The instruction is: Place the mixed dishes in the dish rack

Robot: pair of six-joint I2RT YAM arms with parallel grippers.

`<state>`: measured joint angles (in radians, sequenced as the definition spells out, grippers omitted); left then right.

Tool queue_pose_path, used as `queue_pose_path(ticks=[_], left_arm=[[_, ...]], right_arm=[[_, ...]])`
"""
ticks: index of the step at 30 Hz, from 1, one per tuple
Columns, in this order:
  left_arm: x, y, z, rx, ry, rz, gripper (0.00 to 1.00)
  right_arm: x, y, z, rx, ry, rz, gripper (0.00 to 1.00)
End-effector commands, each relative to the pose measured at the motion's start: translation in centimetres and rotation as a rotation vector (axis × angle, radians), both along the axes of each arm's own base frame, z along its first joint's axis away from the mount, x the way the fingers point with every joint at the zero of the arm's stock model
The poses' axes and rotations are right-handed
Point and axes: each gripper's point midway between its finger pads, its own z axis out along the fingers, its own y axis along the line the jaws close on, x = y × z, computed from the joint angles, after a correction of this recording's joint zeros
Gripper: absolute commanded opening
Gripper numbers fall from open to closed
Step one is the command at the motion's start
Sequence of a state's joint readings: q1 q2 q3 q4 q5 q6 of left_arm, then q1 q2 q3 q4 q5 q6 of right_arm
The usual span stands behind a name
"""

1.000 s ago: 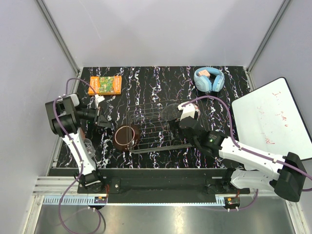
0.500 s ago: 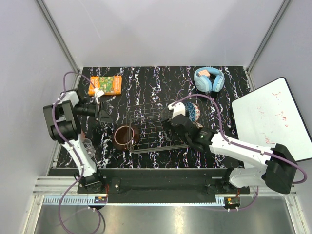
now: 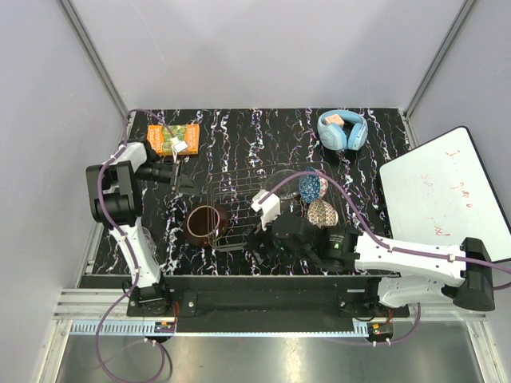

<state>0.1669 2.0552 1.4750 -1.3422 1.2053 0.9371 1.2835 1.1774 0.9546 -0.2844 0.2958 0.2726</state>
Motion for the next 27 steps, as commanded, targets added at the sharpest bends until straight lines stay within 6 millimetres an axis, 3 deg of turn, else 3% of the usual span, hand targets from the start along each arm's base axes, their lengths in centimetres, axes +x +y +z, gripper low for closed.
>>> queue_pose_path(ticks=[1,10,14,20,27], left_arm=[[-1.8,-2.1,4.4,-0.083,0.123,-0.008,0.46],[-4.1,-5.1,2.9,-0.100,0.188,-0.106,0.45],[-5.4,-5.2,1.9,-0.085,0.213,-0.130,0.45],[-7.6,-4.2,1.1,-0.050,0.231,-0.145,0.46],[-8.8,-2.2,0.7,0.006,0.220,-0.132,0.46]], right_arm=[[-2.5,-0.5,-2.4,-0.011,0.140,0.032,0.77],[-3.3,-0.1,-5.7,-0.029,0.198,0.052,0.73],[-3.0,0.5,-7.1,-0.055,0.185,0.056,0.74],[-0.9,1.1,-8.5,-0.097,0.183,-0.003,0.72],[4.8,-1.2,-8.6,-0.084,0.212,-0.146,0.69]])
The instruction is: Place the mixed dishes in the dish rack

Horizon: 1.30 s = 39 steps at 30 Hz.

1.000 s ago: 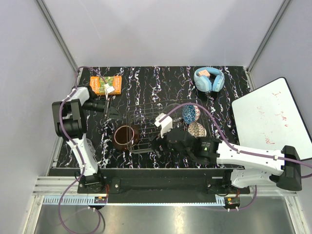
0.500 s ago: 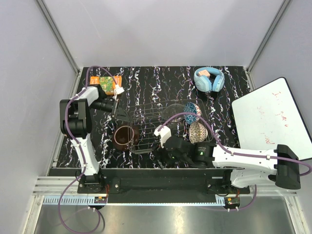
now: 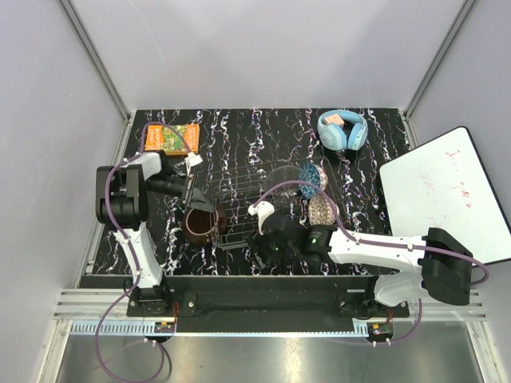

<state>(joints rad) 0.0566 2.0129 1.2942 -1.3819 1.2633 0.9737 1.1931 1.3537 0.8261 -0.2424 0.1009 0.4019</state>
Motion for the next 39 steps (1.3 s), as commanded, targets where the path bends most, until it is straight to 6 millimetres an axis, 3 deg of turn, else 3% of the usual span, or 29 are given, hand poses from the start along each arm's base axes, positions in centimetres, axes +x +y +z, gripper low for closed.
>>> queue_pose_path(ticks=[1,4,13,18,23,32,39], left_arm=[[-3.1,2.4,1.0,0.093,0.073,-0.044,0.46],[-3.0,3.5,0.8,0.134,0.049,-0.038,0.46],[-1.4,5.5,-2.6,0.325,0.015,-0.001,0.45],[-0.4,5.7,-1.9,0.318,-0.010,0.026,0.46],[1.1,3.7,-1.6,0.304,-0.009,0.014,0.45],[5.7,0.8,-0.1,0.292,-0.063,0.023,0.45],[5.9,0.8,0.4,0.299,-0.076,0.041,0.45]], right_arm=[[6.2,-0.7,2.4,0.045,-0.094,-0.144,0.69],[7.6,-1.0,3.1,0.051,-0.109,-0.167,0.69],[7.8,-1.2,3.4,0.051,-0.120,-0.189,0.68],[7.8,-1.6,3.3,0.048,-0.120,-0.199,0.68],[8.3,-1.1,3.3,0.035,-0.131,-0.193,0.67],[8.4,-1.5,3.1,0.027,-0.137,-0.205,0.67],[8.3,-1.9,3.1,0.026,-0.142,-0.211,0.67]])
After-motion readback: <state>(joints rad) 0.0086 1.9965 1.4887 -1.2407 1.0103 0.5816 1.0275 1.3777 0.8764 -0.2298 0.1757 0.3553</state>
